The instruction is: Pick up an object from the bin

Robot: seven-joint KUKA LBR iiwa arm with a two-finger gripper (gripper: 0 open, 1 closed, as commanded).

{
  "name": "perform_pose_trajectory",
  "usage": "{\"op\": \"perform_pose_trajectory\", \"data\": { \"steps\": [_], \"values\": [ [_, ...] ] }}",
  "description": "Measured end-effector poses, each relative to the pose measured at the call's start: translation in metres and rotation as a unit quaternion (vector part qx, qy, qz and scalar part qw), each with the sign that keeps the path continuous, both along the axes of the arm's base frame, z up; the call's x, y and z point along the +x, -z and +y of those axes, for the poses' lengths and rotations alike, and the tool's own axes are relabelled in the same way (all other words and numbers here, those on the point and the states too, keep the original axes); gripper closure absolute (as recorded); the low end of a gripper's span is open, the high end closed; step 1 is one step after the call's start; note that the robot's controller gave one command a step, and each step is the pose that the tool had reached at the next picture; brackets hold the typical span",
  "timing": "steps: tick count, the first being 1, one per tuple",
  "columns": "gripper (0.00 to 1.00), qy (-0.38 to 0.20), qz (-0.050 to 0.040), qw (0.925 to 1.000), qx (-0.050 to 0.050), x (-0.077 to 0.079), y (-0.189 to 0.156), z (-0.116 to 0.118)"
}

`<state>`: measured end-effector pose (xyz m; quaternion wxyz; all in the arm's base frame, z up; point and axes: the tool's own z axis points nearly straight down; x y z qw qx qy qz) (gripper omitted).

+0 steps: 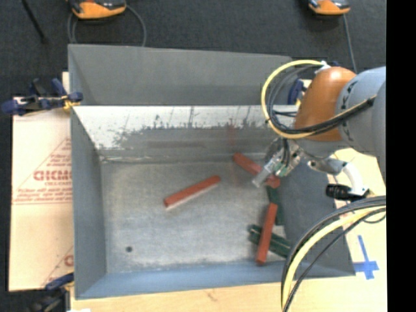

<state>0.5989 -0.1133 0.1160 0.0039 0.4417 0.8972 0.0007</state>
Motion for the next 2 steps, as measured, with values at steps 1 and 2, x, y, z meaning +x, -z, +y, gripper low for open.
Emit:
{"op": "perform_pose_trajectory", "data": {
  "steps": [1,2],
  "values": [
    [1.00,-0.002,0.0012,1.0000,0.000,0.001,-0.013,-0.001],
    [1.00,-0.004,0.0011,1.0000,0.000,0.003,-0.030,-0.002]
  ]
}}
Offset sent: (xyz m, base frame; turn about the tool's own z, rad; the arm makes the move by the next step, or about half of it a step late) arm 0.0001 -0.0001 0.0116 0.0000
